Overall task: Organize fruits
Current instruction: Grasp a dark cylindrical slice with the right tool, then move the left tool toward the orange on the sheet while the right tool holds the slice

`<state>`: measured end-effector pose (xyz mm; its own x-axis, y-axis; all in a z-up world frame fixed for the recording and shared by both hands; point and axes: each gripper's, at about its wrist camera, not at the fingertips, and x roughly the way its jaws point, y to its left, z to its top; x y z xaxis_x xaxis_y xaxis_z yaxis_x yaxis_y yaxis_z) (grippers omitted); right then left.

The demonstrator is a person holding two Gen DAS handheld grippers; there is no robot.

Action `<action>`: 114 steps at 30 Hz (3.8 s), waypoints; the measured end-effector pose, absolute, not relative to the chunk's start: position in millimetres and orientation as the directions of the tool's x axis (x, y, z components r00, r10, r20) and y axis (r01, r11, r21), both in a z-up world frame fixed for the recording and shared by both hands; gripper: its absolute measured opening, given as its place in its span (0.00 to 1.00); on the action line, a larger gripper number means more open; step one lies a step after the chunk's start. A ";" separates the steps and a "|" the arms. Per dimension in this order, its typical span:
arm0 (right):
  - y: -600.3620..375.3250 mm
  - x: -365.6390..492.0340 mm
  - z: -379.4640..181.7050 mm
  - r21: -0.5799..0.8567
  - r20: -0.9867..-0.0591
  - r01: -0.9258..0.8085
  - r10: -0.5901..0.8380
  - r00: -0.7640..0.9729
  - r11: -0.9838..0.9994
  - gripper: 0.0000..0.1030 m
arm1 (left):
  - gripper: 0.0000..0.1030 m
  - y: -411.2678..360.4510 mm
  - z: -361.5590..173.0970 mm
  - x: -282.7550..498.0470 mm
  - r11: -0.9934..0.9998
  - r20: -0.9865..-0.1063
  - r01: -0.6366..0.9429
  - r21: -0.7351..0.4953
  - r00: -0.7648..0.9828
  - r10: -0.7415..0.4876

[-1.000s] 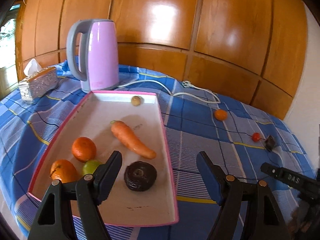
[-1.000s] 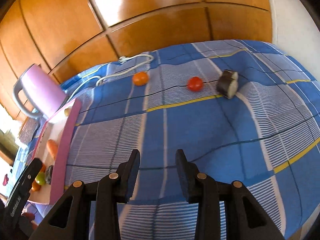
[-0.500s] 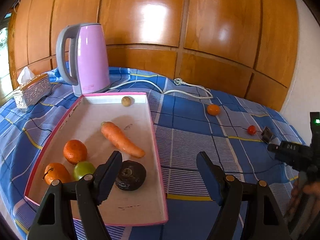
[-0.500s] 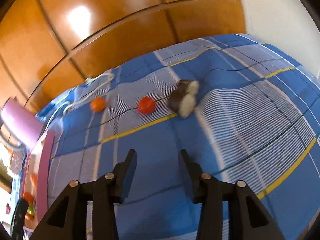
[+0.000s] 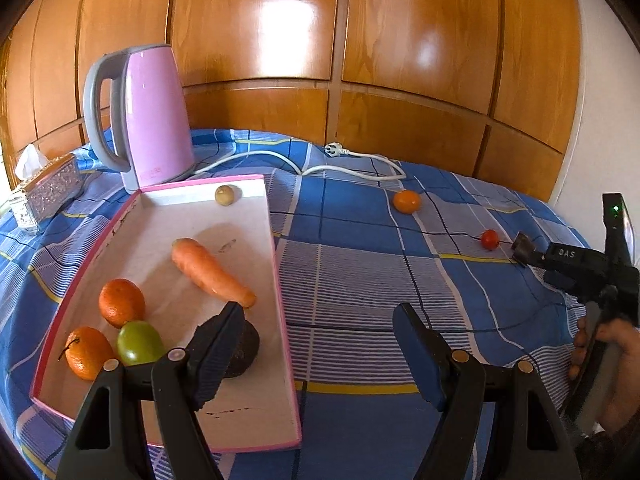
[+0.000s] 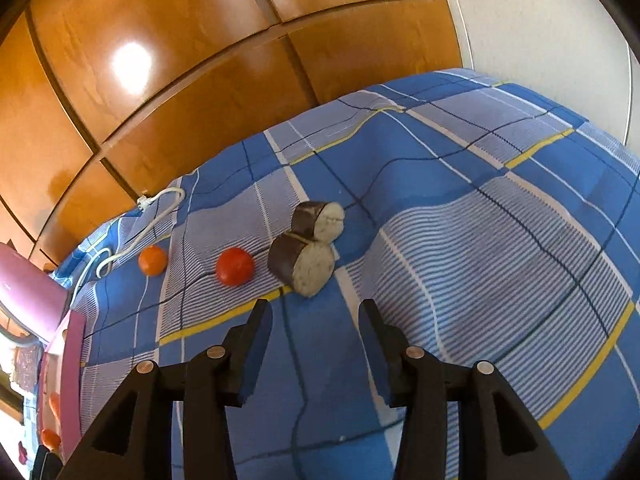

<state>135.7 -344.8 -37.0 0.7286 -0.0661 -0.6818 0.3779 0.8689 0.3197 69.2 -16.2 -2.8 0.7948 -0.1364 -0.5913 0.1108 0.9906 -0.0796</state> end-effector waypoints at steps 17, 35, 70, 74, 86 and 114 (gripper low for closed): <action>-345.3 177.0 -36.2 0.221 -0.714 0.374 -0.112 0.691 0.901 0.50 | 0.75 -21.2 -12.2 79.7 0.983 -0.633 0.130 -0.131 0.752 -0.183; -331.8 182.4 -44.0 0.249 -0.725 0.277 -0.011 0.689 0.928 0.34 | 0.75 -19.4 -15.1 85.0 0.983 -0.651 0.110 -0.148 0.737 -0.181; -324.2 186.6 -43.8 0.203 -0.737 0.243 -0.016 0.676 0.948 0.34 | 0.60 -50.2 2.8 107.4 0.980 -0.724 0.085 -0.179 0.663 -0.189; -325.2 185.6 -42.2 0.174 -0.739 0.259 -0.048 0.672 0.950 0.34 | 0.59 -61.4 0.2 117.2 0.979 -0.736 0.114 -0.166 0.646 -0.200; -338.3 179.3 -40.8 0.069 -0.759 0.339 -0.171 0.628 0.938 0.34 | 0.46 -79.4 -8.7 164.1 0.969 -0.790 0.157 -0.190 0.561 -0.246; -345.7 174.5 -39.8 0.123 -0.752 0.246 -0.071 0.655 0.961 0.34 | 0.40 -135.1 -24.0 260.6 0.952 -0.786 0.297 -0.070 0.571 -0.236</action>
<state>174.5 -345.7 -39.8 0.6550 -0.0712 -0.7523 0.2462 0.9613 0.1234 260.6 -135.1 -24.0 0.5714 -0.2365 -0.7859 0.2974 0.9522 -0.0703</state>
